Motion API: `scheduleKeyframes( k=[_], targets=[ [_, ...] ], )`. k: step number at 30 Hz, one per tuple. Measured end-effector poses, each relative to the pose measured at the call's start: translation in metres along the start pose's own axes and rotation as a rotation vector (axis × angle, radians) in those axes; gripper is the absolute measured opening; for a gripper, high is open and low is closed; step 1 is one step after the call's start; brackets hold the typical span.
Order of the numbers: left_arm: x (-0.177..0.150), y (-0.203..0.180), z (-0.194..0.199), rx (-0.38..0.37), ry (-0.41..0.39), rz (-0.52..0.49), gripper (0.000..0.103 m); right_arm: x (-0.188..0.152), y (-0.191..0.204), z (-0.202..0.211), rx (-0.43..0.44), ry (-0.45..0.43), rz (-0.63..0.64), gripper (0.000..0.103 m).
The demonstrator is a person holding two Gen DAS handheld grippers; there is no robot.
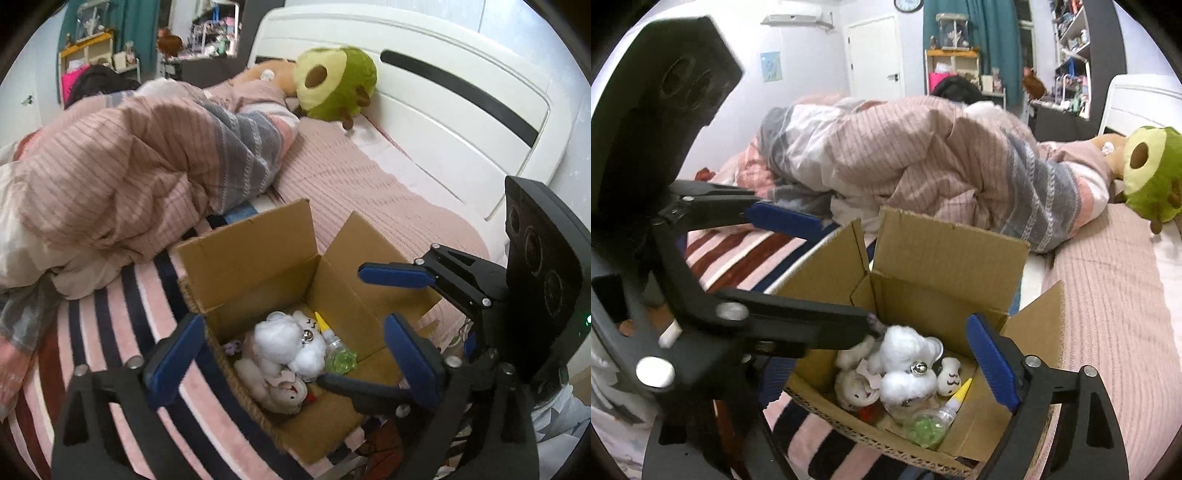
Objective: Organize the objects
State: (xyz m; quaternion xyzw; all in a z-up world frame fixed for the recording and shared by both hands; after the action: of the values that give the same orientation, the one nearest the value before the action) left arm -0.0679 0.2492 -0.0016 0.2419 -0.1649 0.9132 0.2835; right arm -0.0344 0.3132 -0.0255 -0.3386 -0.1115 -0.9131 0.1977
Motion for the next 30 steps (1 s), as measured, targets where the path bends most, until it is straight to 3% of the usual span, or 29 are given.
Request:
scheduleKeyframes(
  k=[5,9,14,21,30],
  targets=[
    [-0.017,0.008,0.033,0.082,-0.107,0.028,0.102,0.004,0.007,0.020,-0.077,-0.136,-0.020,0.101],
    [-0.031,0.020,0.058,0.140,-0.186,0.088,0.102,0.005,0.020,0.032,-0.142,-0.182,0.017,0.103],
    [-0.052,0.041,0.074,0.214,-0.234,0.183,0.102,0.005,0.027,0.029,-0.215,-0.149,0.039,0.103],
    [-0.071,0.057,0.083,0.337,-0.283,0.216,0.102,-0.001,0.028,0.024,-0.206,-0.127,-0.011,0.103],
    [-0.075,0.055,0.079,0.326,-0.291,0.248,0.102,-0.003,0.023,0.026,-0.214,-0.119,-0.064,0.103]
  ],
)
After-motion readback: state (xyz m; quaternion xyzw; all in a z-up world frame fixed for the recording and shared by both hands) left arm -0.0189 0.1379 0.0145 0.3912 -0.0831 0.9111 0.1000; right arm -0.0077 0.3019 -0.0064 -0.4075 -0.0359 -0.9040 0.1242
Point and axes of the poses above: each gripper's, at about its wrist camera, not at the fingertips, and z roughly against the way its jaws point, y to its left, x to its top, the point moved 5 cm from there along -z, roughly the way its jaws point, and after that the axes turned 8 degrees about y, right-handed, at the moved point
